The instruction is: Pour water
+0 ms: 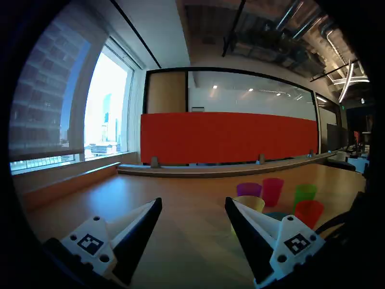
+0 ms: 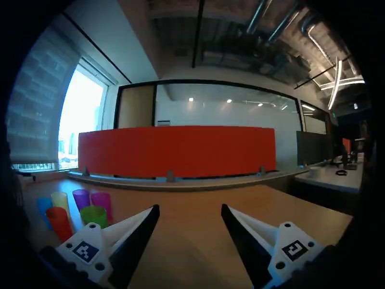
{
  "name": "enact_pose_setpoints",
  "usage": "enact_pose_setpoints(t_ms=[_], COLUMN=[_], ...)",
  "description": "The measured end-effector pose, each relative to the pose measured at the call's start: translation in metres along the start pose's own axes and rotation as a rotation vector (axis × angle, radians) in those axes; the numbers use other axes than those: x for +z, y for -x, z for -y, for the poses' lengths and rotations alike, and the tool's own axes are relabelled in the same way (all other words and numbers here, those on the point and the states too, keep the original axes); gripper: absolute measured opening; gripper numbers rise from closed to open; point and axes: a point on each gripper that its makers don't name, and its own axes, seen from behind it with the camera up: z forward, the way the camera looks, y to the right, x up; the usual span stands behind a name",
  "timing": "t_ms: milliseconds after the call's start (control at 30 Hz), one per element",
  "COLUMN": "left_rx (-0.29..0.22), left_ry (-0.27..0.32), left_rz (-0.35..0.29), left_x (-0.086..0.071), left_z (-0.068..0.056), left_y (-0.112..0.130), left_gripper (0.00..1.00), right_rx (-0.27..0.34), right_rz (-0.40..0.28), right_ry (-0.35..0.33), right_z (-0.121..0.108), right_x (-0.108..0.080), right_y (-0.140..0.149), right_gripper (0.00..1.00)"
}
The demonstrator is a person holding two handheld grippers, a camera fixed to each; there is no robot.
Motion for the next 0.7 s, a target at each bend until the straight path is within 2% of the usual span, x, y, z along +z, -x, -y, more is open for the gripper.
enact_pose_setpoints(t_ms=[267,700], left_rx=[0.000,0.000], left_ry=[0.000,0.000], left_rz=[0.000,0.000], left_x=[0.0000,-0.0002], left_z=[0.0003,0.0000], left_y=[-0.0001,0.0002], left_gripper=[0.98,0.98], right_rx=[-0.014,-0.014], right_rz=[0.037,0.039], right_ry=[0.003,0.008], right_z=[-0.0001,-0.0009], right_x=[0.0029,0.0027], right_y=[0.0078,0.0074], right_gripper=[0.99,0.99])
